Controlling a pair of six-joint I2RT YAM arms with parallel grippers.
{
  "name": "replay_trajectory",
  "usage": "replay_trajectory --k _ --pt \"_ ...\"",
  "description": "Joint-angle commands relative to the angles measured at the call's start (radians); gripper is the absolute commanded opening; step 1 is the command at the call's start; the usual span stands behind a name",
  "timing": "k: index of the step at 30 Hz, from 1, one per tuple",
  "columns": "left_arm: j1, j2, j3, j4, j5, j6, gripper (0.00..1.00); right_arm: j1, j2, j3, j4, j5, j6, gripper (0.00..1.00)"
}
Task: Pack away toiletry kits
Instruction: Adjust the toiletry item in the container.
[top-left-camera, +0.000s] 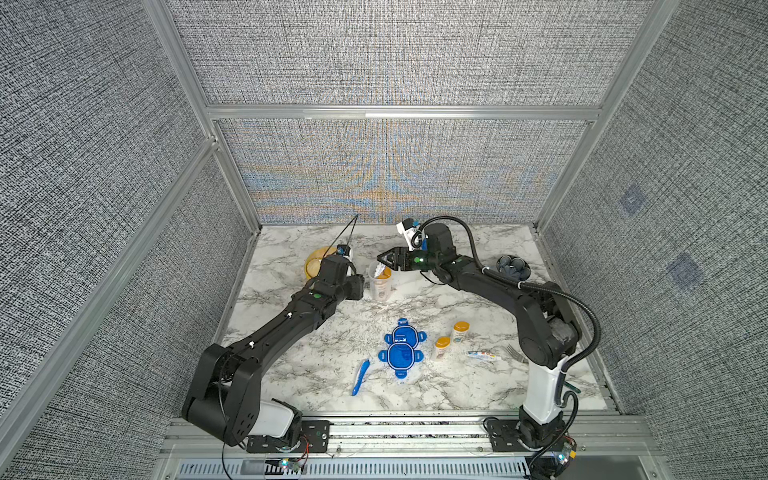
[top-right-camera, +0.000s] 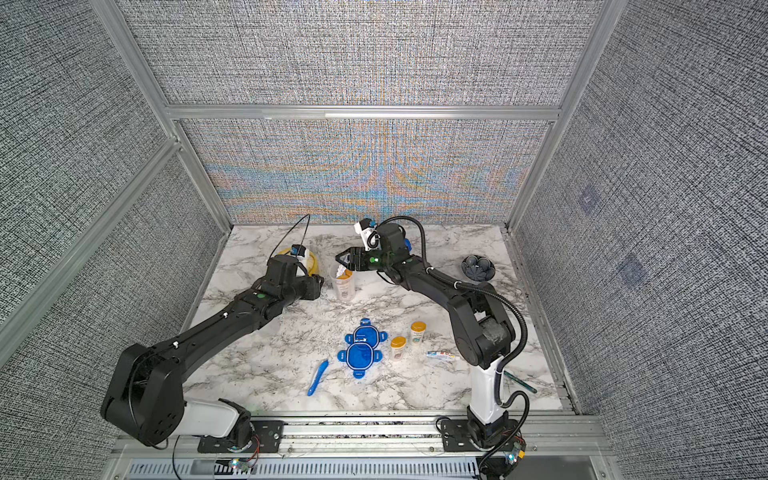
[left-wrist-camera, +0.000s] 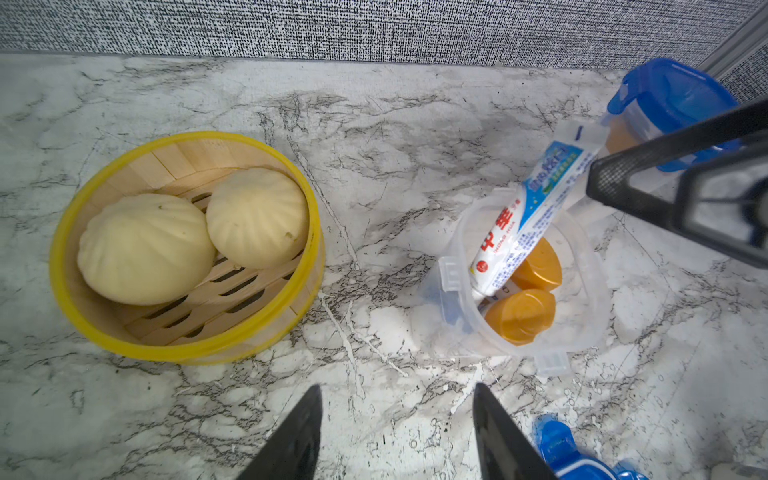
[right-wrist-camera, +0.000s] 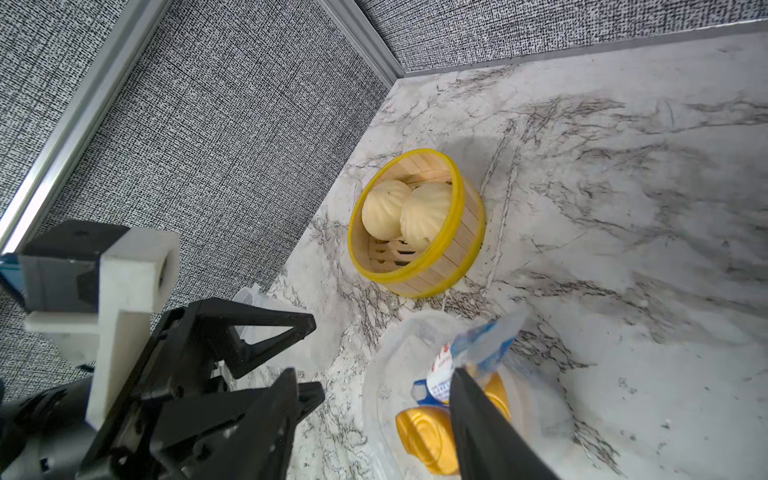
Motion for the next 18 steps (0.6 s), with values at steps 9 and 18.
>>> replay_trajectory --k 9,18 --pt "0.005 0.008 0.017 -0.01 0.026 -0.003 0.57 -0.008 0.065 0.1 -0.162 0.131 0.041 0.62" --pt "0.008 0.048 0.045 0.001 0.055 -0.001 0.56 -0.007 0.093 0.116 -0.044 0.035 0.011 0.52"
